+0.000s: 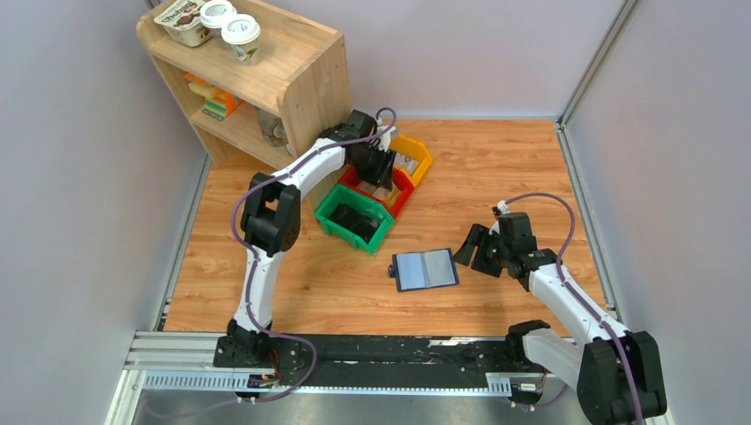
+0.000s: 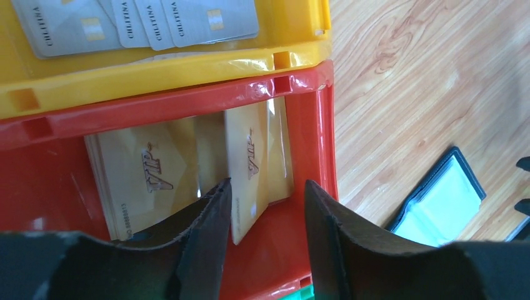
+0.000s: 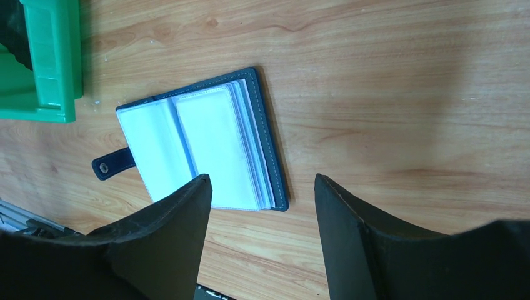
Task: Take the credit cards out of the card holder
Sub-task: Place the credit card in the storage box, then remove the credit card from the card holder.
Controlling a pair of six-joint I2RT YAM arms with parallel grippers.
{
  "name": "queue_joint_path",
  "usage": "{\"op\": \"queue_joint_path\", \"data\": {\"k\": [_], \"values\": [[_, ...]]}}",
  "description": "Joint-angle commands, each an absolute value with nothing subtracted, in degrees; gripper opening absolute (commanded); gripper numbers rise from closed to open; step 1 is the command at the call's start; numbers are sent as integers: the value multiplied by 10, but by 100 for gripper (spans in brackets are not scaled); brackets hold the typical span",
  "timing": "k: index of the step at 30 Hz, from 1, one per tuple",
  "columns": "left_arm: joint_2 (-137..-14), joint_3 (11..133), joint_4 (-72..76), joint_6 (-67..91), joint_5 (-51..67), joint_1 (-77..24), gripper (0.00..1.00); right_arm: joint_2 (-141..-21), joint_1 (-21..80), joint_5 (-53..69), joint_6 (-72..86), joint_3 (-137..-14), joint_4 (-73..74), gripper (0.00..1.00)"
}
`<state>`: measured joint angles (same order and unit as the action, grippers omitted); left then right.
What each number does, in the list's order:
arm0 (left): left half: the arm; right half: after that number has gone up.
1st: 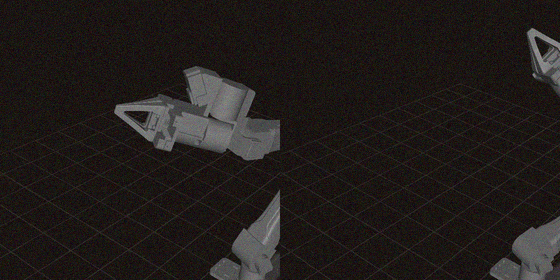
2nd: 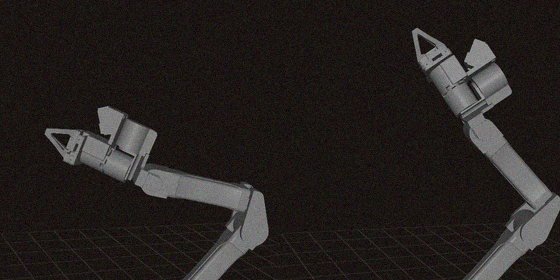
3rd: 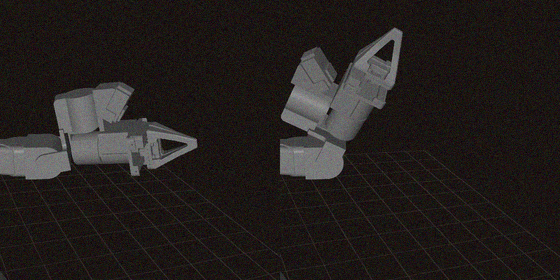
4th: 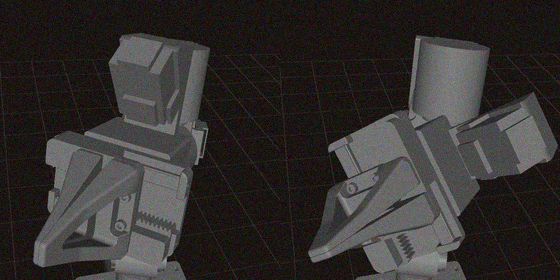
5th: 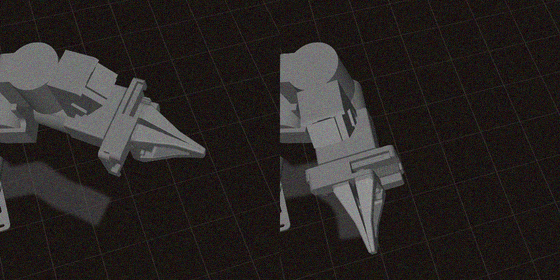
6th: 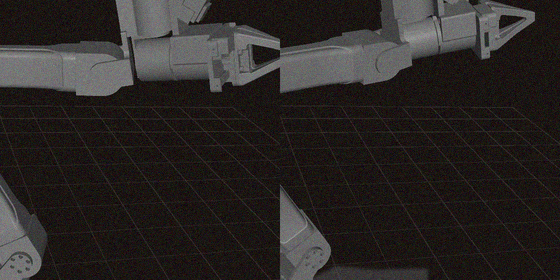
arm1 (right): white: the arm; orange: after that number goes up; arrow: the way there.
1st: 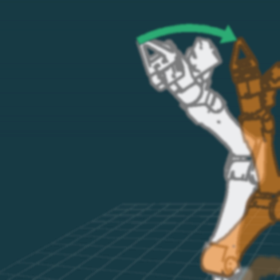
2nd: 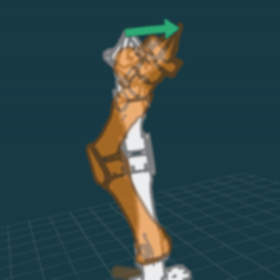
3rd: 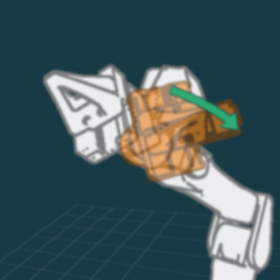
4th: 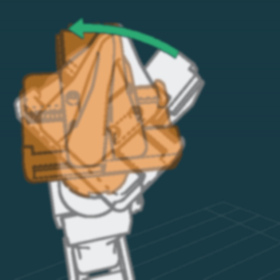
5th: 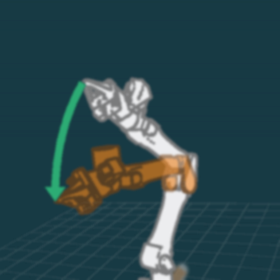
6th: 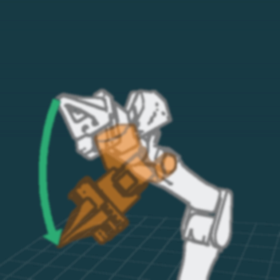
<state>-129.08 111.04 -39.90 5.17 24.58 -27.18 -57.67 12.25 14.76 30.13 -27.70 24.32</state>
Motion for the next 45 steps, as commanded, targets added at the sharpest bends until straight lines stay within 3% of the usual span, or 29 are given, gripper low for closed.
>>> {"op": "queue_joint_path", "data": {"k": [1,8,18,28,39,45], "values": [[-1213,1114,-389,76,216,-265,55,-578,127,163,294,-296,212,64],[-1103,1048,-375,139,197,-283,56,-586,137,174,292,-301,200,61],[-962,789,-290,255,155,-429,49,-631,169,179,290,-321,186,52],[-989,658,-214,340,102,-523,42,-688,209,171,282,-342,185,50],[-1046,652,-207,361,80,-549,38,-717,221,150,282,-338,193,48],[-1072,658,-200,364,92,-555,28,-724,227,167,278,-343,190,46]]}}
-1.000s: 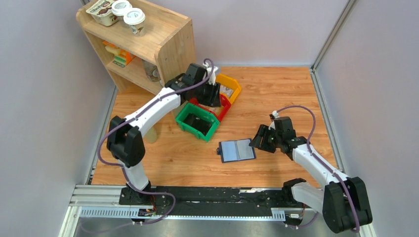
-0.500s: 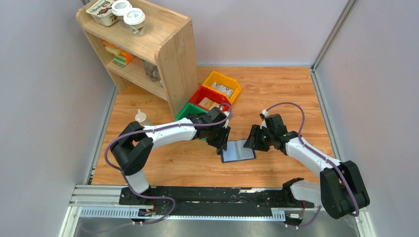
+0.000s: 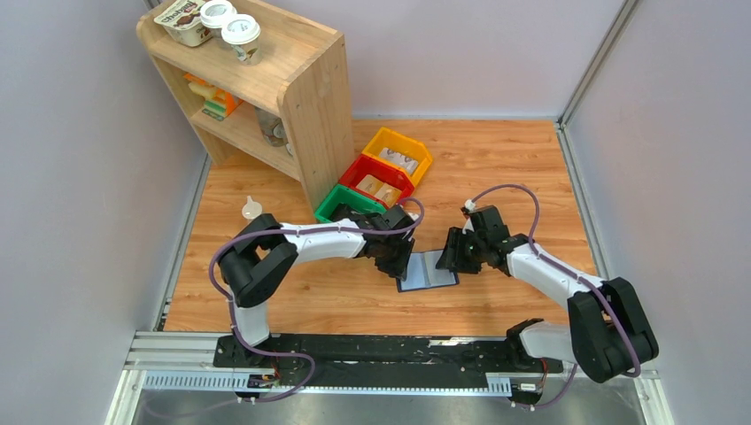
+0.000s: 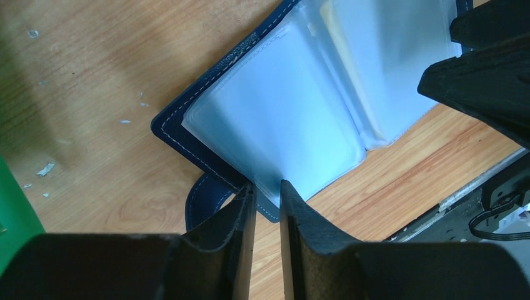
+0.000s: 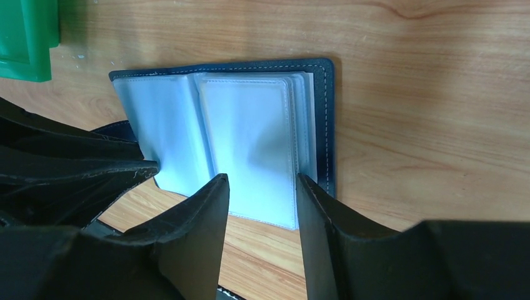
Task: Take the credit cards out of the card holder
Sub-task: Remove the credit card from the card holder.
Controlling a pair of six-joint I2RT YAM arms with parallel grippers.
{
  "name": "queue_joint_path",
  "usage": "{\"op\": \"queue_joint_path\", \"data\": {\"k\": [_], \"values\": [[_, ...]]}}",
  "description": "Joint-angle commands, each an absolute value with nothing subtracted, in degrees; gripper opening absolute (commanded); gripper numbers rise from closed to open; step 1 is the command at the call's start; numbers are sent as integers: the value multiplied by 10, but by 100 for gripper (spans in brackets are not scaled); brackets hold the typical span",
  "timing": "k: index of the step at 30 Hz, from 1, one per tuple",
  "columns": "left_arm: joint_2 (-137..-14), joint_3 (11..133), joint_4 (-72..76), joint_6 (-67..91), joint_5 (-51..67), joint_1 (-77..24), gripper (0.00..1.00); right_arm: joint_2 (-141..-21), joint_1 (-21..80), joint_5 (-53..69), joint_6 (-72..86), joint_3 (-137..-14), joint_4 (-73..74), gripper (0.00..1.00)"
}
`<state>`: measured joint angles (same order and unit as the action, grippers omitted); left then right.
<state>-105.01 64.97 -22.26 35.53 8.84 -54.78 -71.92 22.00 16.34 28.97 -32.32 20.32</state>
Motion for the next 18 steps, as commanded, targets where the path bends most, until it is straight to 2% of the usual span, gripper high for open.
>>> {"op": "queue_joint_path", "data": {"k": [1,4,10,18], "values": [[-1075,659,-200,364,94,-556,27,-722,228,174,279,-345,191,46],[-1077,661,-194,363,97,-558,21,-712,233,185,283,-349,192,45],[-1081,668,-189,360,105,-560,20,-686,240,207,289,-359,195,40],[-1081,671,-179,359,109,-558,20,-694,249,249,301,-357,164,40]]}}
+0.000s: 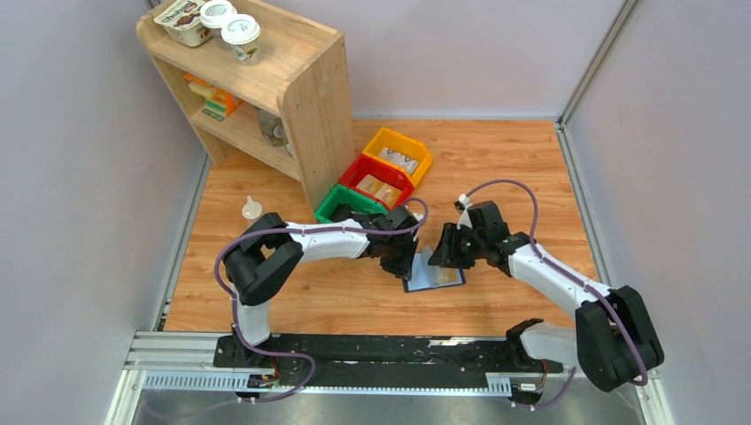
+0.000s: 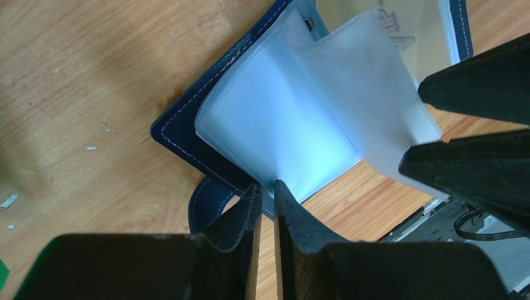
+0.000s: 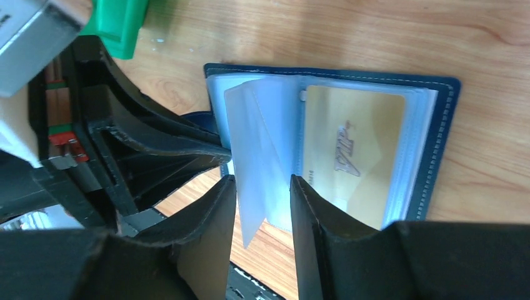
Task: Take the credit cards out of the card holder
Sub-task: Remove the credit card from the card holder.
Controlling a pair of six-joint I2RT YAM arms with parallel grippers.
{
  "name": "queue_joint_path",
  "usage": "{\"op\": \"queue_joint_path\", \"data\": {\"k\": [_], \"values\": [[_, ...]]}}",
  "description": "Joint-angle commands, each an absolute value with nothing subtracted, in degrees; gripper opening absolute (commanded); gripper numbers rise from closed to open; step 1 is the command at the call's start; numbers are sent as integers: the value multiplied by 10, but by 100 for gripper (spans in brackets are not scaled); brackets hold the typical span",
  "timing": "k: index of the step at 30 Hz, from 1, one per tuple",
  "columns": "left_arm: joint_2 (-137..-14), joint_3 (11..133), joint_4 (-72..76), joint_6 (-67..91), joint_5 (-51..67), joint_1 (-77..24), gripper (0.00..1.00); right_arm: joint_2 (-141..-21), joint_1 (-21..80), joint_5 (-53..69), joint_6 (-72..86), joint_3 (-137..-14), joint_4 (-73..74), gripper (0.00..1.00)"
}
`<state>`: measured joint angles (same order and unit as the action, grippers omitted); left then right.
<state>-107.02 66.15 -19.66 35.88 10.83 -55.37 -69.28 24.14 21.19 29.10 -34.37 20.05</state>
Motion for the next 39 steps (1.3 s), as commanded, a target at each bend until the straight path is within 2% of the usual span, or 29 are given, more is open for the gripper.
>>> {"op": "queue_joint_path", "data": {"k": [1,8,14,18,22,24,30,39], "values": [[-1078,667,-171,361,108,-558,20,-703,251,255,305,-355,156,40],[-1025,620,-110,373,85,-558,23,-758,284,272,322,-353,106,43],[-960,557,-70,392,38,-558,30,-804,287,257,326,-353,94,46],[-898,514,-62,417,-27,-558,40,-835,287,250,328,-354,97,47],[-846,502,-49,421,-55,-558,47,-815,287,248,320,-366,110,48],[-839,510,-46,428,-48,-558,48,-789,288,236,307,-383,135,50],[-856,529,27,478,-7,-558,48,-723,271,141,263,-432,228,52],[-975,612,77,535,78,-558,48,-695,193,97,273,-385,265,40]]}}
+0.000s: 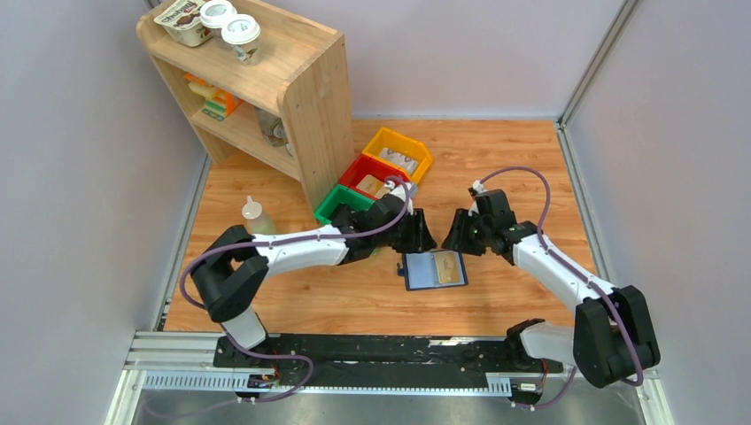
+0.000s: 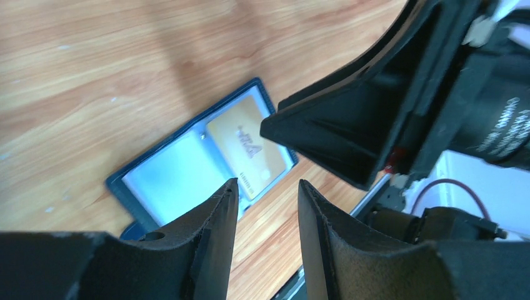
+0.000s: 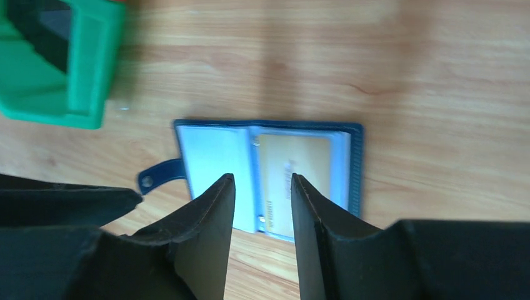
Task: Take the credit cards out of the card holder
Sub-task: Remove the credit card from the card holder.
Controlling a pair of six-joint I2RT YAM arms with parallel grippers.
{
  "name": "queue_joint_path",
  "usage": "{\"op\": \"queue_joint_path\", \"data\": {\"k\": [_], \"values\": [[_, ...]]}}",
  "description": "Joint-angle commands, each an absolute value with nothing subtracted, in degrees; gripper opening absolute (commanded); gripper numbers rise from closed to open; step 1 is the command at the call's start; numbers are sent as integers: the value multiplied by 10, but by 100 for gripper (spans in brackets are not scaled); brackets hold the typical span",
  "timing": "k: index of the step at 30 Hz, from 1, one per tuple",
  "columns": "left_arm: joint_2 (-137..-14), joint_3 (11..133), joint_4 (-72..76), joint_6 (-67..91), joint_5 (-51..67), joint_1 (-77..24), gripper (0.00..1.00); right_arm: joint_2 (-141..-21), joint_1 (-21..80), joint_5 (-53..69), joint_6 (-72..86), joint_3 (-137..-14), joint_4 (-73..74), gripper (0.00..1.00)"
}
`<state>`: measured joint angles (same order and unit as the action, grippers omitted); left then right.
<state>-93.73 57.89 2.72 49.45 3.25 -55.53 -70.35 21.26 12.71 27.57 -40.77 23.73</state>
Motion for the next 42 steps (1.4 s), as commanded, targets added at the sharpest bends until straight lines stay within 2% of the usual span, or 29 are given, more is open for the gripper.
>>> {"op": "queue_joint_path", "data": {"k": [1,11,33,42], "values": [[-983,612,81,539,79,-558,48,-695,190,96,275,-381,266,39],[-1080,638,98,568,115,-558,49,-722,180,105,283,-352,247,34],[-1136,650,74,612,136,-544,49,-743,181,135,296,-330,225,31],[-1099,626,170,637,156,-540,35,-739,181,149,309,-318,216,31]]}}
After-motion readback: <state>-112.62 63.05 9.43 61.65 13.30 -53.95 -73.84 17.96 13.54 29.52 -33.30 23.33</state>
